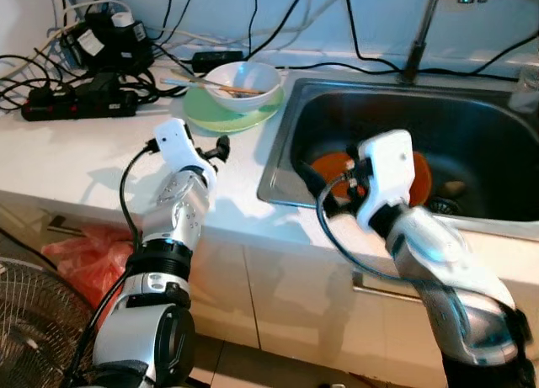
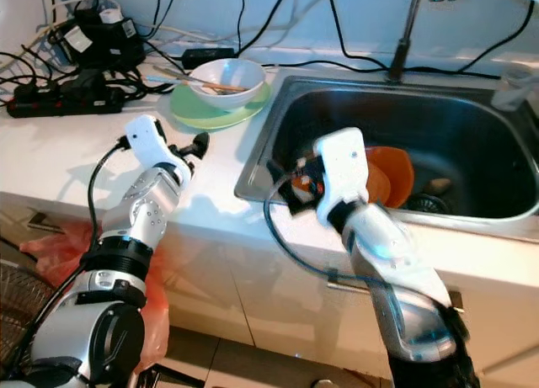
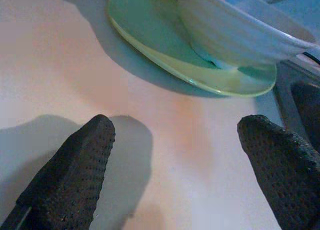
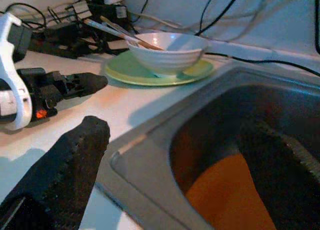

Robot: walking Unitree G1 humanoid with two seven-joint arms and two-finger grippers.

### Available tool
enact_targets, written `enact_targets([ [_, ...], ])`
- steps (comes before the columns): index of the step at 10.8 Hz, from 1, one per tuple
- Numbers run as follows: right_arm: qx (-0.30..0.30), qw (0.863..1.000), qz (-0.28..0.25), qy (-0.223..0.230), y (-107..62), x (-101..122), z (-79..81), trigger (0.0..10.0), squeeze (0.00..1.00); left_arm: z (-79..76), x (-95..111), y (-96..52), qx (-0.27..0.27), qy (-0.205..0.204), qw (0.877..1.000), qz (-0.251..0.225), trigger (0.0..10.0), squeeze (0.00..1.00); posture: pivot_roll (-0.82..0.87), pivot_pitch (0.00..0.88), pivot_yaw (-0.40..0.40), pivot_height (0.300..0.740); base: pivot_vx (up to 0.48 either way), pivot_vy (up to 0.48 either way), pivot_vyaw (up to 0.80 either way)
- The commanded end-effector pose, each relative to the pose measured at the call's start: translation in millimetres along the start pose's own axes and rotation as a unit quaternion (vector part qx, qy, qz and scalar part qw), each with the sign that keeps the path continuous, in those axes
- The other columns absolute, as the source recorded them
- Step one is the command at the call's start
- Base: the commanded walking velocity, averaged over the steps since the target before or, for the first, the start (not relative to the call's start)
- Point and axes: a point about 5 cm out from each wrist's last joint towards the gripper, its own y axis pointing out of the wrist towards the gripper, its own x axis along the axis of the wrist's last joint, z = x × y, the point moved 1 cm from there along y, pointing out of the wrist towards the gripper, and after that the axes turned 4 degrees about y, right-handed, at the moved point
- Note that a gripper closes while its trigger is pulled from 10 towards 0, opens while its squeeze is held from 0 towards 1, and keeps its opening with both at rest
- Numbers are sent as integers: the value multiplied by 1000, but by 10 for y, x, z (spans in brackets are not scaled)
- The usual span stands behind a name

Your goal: Kitchen organization

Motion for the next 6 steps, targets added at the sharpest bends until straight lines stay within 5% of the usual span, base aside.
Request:
enact_targets([
  [1,2,1000,2,1,-72,5,54,10000,0,8,10,7,3,-12,1000,1,10000,0,-191,0,107,740,0,0,0],
  [6,-3,1000,26,16,-168,-37,77,10000,0,3,95,70,5,-45,999,-7,10000,0,-190,0,76,740,0,0,0],
])
